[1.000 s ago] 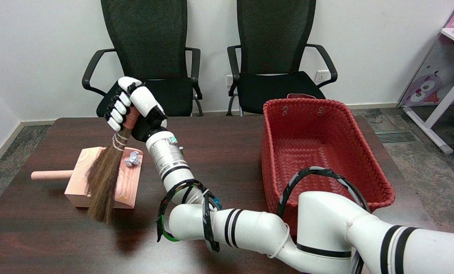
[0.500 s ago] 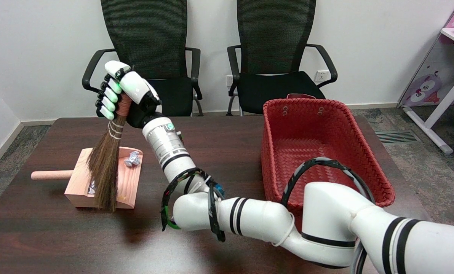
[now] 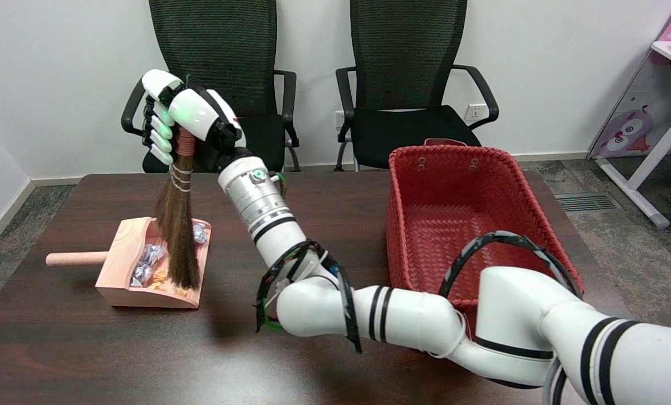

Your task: Sweep the paper ball into the dustpan.

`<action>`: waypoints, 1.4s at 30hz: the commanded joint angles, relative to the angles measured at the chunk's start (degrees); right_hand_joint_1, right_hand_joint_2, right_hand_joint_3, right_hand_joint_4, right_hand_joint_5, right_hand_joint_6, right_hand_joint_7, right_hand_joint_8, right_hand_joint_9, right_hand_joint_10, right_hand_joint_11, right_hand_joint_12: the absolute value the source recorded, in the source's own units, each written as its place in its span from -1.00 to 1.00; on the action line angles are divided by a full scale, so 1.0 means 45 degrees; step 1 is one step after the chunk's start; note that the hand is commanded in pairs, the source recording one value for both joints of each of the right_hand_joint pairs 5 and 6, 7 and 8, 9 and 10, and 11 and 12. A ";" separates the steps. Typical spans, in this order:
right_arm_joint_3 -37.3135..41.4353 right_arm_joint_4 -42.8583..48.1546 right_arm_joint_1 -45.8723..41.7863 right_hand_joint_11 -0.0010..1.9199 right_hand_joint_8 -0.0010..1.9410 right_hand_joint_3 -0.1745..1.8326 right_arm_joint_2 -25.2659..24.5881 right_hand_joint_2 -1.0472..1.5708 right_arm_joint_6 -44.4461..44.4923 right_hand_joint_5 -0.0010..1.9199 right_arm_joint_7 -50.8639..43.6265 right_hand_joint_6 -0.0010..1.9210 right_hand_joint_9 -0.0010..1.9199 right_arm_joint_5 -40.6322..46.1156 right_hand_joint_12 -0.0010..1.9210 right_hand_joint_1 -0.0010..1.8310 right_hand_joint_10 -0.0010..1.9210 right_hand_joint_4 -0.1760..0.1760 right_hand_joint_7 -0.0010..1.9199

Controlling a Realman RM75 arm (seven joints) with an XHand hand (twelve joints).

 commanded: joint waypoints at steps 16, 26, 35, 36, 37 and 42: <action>0.1655 -1.1390 -0.2656 1.00 0.98 0.88 0.6027 1.00 0.1069 1.00 -1.1980 1.00 1.00 0.2852 1.00 -0.03 1.00 0.86 1.00; 0.2294 -1.1773 -0.3521 1.00 0.98 0.94 0.6995 1.00 0.1103 1.00 -1.2000 1.00 1.00 0.3647 1.00 -0.02 1.00 0.81 1.00; 0.2778 -1.1684 -0.3755 1.00 0.98 0.94 0.7091 1.00 0.1103 1.00 -1.2000 1.00 1.00 0.3647 1.00 0.00 1.00 0.81 1.00; 0.2800 -1.1651 -0.3776 1.00 0.98 0.94 0.7110 1.00 0.1103 1.00 -1.2000 1.00 1.00 0.3647 1.00 0.00 1.00 0.80 1.00; 0.2821 -1.1612 -0.3783 1.00 0.98 0.94 0.7118 1.00 0.1103 1.00 -1.2000 1.00 1.00 0.3647 1.00 0.00 1.00 0.80 1.00; 0.2950 -1.1487 -0.3816 1.00 0.98 0.95 0.7152 1.00 0.1103 1.00 -1.1988 1.00 1.00 0.3647 1.00 0.01 1.00 0.79 1.00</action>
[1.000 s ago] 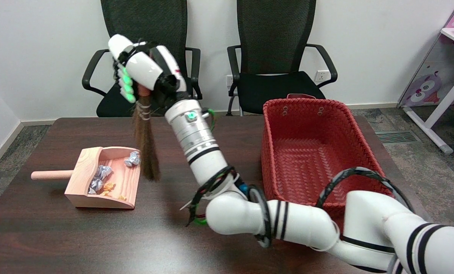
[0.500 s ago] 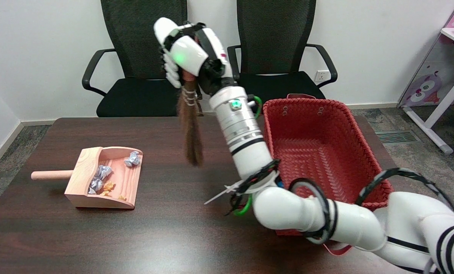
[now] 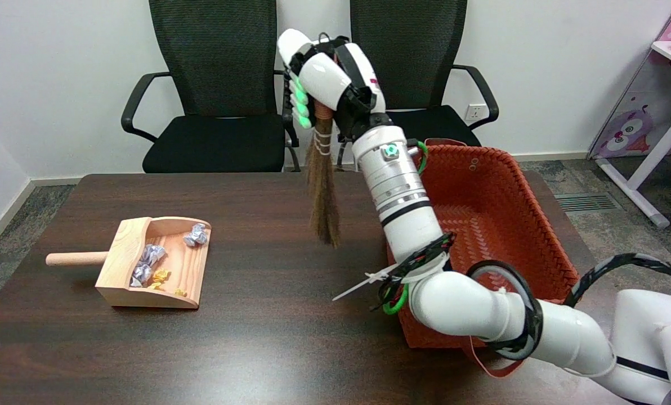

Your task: Sweep the paper ball into the dustpan.

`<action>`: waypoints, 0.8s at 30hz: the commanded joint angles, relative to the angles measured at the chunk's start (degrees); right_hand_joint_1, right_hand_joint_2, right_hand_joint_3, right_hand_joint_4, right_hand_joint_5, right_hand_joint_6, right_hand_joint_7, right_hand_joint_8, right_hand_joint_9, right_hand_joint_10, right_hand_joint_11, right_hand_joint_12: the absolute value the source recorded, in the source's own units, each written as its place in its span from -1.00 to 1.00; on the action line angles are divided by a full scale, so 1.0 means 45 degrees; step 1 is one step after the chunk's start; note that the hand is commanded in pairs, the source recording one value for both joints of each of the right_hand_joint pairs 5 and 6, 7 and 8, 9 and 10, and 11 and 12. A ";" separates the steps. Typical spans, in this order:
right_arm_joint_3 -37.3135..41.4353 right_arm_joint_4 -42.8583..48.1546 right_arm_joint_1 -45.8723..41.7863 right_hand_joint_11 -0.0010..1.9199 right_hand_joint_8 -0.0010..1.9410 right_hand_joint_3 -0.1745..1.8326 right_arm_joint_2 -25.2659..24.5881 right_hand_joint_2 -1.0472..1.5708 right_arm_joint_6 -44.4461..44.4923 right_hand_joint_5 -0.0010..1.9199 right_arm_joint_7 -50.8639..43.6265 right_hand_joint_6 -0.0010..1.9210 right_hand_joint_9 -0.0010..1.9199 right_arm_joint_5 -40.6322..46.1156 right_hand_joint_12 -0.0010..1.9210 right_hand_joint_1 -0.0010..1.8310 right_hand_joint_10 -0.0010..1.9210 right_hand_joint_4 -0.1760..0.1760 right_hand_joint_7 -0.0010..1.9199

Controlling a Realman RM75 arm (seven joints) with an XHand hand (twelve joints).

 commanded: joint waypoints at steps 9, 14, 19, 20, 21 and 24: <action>0.0720 -0.0637 -0.0468 1.00 0.98 0.97 0.0968 1.00 0.0041 1.00 -0.0591 1.00 1.00 0.0531 1.00 0.02 1.00 0.75 1.00; 0.0533 -0.0438 -0.0192 1.00 0.98 1.00 0.0898 1.00 0.0039 1.00 -0.0580 1.00 1.00 0.0531 1.00 0.01 1.00 0.75 1.00; 0.0626 -0.0314 -0.0024 1.00 0.98 1.00 0.0890 1.00 0.0081 1.00 -0.0560 1.00 1.00 0.0727 1.00 -0.02 1.00 0.73 1.00; 0.0685 -0.0279 0.0018 1.00 0.98 1.00 0.0890 1.00 0.0081 1.00 -0.0560 1.00 1.00 0.0739 1.00 -0.02 1.00 0.73 1.00; 0.0774 -0.0267 0.0043 1.00 0.98 1.00 0.0890 1.00 0.0081 1.00 -0.0560 1.00 1.00 0.0746 1.00 -0.02 1.00 0.73 1.00; 0.0990 -0.0254 0.0082 1.00 0.98 1.00 0.0890 1.00 0.0023 1.00 -0.0560 1.00 1.00 0.0746 1.00 -0.02 1.00 0.74 1.00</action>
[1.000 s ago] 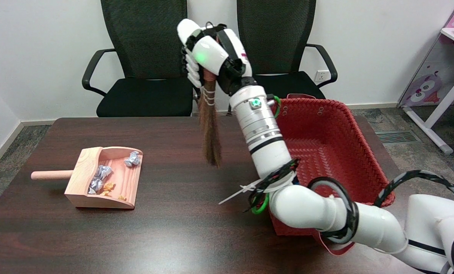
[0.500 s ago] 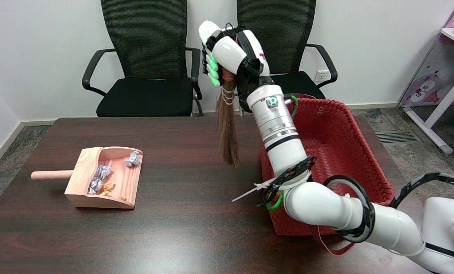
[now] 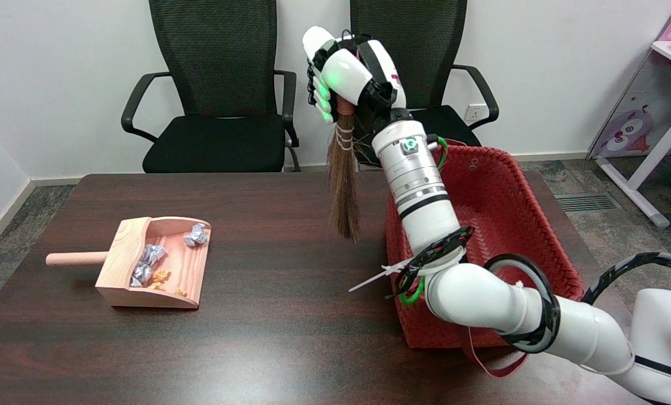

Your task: Sweep the paper ball into the dustpan.

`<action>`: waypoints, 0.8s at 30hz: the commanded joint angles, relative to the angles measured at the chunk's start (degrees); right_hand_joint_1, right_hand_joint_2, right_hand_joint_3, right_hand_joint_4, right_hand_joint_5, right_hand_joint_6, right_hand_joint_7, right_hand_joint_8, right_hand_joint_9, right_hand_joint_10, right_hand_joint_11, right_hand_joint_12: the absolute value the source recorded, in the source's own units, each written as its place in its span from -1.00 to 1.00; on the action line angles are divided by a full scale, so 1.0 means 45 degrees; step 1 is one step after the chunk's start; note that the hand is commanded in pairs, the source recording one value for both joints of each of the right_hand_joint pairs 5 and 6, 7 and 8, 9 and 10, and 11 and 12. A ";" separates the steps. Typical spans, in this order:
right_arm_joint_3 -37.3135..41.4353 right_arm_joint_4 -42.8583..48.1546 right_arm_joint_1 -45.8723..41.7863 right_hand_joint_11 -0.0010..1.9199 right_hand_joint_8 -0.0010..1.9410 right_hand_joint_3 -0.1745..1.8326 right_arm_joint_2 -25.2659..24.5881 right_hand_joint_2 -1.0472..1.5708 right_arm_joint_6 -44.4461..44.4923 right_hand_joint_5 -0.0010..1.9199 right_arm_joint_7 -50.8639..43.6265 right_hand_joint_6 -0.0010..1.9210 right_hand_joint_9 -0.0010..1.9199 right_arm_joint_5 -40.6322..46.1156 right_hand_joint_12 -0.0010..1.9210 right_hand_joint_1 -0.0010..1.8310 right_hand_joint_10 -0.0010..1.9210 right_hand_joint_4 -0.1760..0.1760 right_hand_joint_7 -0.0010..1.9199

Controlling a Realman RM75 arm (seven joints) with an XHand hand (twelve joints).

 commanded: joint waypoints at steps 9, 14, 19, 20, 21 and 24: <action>0.0340 0.0455 0.0430 1.00 0.98 1.00 0.0093 1.00 -0.0105 1.00 -0.0028 1.00 1.00 0.0516 1.00 -0.02 1.00 0.73 1.00; 0.0177 0.0800 0.0475 1.00 0.98 1.00 0.0067 1.00 -0.0065 1.00 0.0018 1.00 1.00 0.0536 1.00 -0.02 1.00 0.82 1.00; 0.0184 0.1221 0.0649 1.00 0.98 1.00 0.0067 1.00 -0.0112 1.00 0.1303 1.00 1.00 0.0536 1.00 -0.02 1.00 0.82 1.00; 0.0165 0.1390 0.0709 1.00 0.98 1.00 0.0067 1.00 -0.0112 1.00 0.1624 1.00 1.00 0.0473 1.00 -0.02 1.00 0.82 1.00; 0.0145 0.1493 0.0741 1.00 0.98 1.00 0.0067 1.00 -0.0112 1.00 0.1737 1.00 1.00 0.0428 1.00 -0.03 1.00 0.85 1.00; 0.0067 0.1818 0.0748 1.00 0.98 1.00 0.0067 1.00 -0.0124 1.00 0.1730 1.00 1.00 0.0380 1.00 -0.03 1.00 0.87 1.00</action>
